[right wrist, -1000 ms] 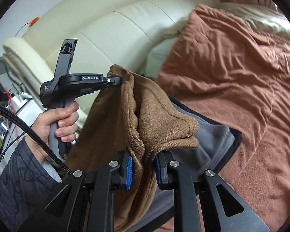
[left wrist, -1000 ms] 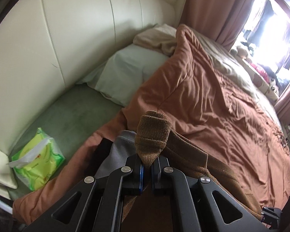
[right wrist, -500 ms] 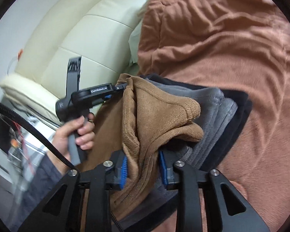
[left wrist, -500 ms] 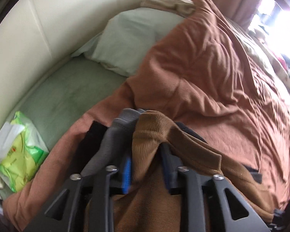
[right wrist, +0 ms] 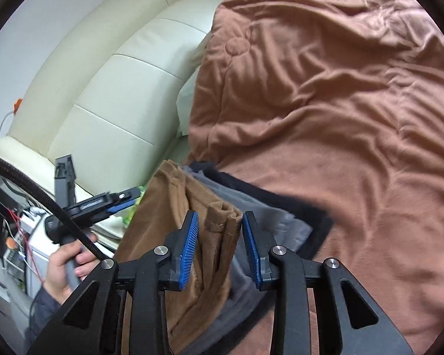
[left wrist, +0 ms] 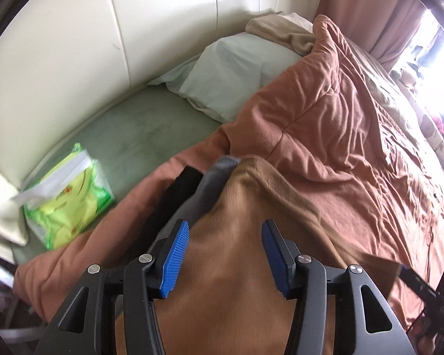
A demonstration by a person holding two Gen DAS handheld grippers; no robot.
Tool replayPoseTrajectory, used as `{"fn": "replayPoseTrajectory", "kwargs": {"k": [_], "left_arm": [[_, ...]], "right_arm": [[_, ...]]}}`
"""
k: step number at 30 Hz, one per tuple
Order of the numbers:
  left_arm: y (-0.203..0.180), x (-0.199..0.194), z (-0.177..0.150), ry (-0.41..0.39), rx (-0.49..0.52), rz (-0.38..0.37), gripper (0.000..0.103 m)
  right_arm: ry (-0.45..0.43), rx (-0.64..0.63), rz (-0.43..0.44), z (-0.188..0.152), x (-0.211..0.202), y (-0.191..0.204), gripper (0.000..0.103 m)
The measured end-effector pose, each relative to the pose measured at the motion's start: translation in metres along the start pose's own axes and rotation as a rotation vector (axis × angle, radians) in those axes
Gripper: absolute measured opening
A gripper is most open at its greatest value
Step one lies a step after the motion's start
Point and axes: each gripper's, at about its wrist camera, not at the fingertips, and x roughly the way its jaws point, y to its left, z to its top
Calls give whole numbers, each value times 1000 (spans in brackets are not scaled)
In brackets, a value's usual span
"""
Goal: Fold small clothes
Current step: 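Lower the shirt onto the grey stack and open both tools, then press the placed shirt flat on the stack with both open tools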
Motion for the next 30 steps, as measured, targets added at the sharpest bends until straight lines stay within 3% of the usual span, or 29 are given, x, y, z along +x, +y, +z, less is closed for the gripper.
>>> {"fn": "replayPoseTrajectory", "kwargs": {"k": [6,9,13,15,18,23,27,30], "left_arm": [[-2,-22,-27,12,2,-13,53],[-4,-34,-44,15,30,-42,53],[2,-42,-69,37,44,-18,53],[8,-44,-78,50,26,-16,53],[18,-47,-93,65,10,22,53],[25,-46,-127,113,-6,37,53],[13,-53,-151,106,31,49,53],[5,-61,-167,97,32,27,53]], "right_arm": [[23,-173,-42,-23,-14,37,29],[51,-230,-25,-30,-12,54,29],[82,-300,13,-35,-17,73,29],[108,-348,-22,-37,-9,79,29],[123,-399,-173,-40,3,72,28],[159,-401,-216,-47,13,47,25],[157,-463,-288,-54,8,56,25],[146,-468,-262,-57,-2,71,25]]}}
